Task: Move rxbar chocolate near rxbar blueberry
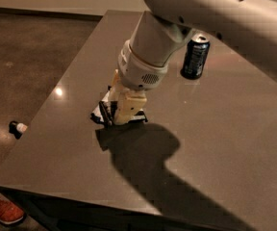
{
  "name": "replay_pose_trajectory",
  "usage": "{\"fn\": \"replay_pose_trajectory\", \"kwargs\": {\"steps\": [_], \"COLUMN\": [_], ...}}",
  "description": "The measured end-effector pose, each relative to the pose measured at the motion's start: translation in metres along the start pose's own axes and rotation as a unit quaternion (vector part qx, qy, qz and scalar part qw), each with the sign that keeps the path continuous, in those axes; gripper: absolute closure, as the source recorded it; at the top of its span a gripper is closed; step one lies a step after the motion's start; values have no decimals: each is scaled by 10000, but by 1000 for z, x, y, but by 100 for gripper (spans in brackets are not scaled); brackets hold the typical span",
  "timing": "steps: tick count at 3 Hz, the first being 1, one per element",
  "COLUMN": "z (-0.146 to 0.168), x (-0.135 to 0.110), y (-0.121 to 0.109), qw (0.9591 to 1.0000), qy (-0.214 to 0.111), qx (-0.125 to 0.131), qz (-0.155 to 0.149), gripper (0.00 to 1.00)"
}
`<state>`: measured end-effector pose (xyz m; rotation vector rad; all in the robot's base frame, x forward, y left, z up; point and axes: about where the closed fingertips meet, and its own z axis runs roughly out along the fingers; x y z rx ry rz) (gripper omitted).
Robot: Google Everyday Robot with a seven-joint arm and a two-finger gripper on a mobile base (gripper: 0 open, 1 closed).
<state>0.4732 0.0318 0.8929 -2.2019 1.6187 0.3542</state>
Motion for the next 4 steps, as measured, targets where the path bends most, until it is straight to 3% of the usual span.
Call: {"fn": "replay_pose_trajectory", "kwargs": {"steps": [1, 2, 3, 4], "z": [7, 6, 5, 5], "x": [10, 8, 7, 6], "y": [-12, -10, -10, -10], "qw": [9996, 9997, 9997, 9997], "qy": [6, 13, 17, 20], "qx": [70, 70, 74, 77], "qz": [271, 234, 225, 218], "gripper": [58, 27, 4, 0]}}
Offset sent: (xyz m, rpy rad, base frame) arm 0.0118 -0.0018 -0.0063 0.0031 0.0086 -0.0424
